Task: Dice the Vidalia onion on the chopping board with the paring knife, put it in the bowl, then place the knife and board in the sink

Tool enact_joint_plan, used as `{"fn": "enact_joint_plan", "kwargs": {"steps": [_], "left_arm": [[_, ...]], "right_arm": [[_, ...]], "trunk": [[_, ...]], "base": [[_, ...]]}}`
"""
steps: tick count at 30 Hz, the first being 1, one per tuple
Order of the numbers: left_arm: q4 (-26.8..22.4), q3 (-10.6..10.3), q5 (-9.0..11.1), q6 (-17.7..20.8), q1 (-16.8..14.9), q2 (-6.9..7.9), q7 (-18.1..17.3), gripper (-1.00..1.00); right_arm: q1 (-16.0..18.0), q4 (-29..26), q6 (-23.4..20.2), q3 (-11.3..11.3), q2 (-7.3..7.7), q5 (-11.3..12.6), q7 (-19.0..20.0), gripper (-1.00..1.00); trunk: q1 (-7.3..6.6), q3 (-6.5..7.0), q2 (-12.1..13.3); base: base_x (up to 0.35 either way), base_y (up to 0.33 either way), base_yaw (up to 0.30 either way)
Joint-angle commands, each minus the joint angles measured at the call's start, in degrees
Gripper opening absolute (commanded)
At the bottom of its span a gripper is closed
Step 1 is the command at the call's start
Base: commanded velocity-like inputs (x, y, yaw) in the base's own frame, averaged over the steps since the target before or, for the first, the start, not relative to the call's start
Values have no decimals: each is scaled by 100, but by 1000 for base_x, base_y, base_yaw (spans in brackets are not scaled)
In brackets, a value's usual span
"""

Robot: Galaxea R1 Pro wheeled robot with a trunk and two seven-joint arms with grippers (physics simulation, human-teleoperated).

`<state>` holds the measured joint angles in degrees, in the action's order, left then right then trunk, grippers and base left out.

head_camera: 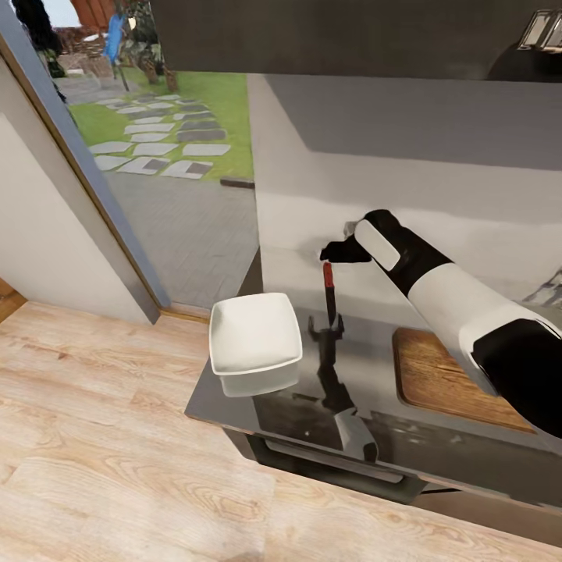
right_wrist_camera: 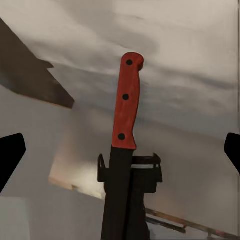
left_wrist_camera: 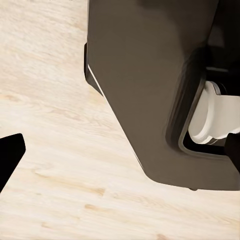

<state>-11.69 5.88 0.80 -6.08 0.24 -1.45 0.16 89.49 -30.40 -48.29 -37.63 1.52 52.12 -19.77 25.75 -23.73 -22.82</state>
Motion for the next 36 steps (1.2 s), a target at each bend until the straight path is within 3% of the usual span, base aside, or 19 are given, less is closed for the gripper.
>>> {"fn": "enact_joint_plan", "kwargs": {"steps": [1, 13, 21, 36], "left_arm": [[-9, 28, 8, -9, 2, -4, 2, 100], [-9, 28, 8, -8, 2, -4, 2, 100], [-9, 28, 8, -7, 2, -4, 2, 100], [-9, 28, 8, -7, 2, -4, 2, 100]], "right_arm": [[7, 56, -6, -43, 10, 61, -69, 100], [7, 304, 360, -50, 15, 75, -274, 100], [7, 307, 389, -44, 13, 79, -281, 100], [7, 307, 390, -43, 15, 80, -277, 100]], "trunk": [[3, -9, -9], [3, -17, -9], [3, -17, -9], [3, -52, -9]], "base": [[0, 0, -4], [2, 0, -1], [162, 39, 0], [16, 3, 0]]}}
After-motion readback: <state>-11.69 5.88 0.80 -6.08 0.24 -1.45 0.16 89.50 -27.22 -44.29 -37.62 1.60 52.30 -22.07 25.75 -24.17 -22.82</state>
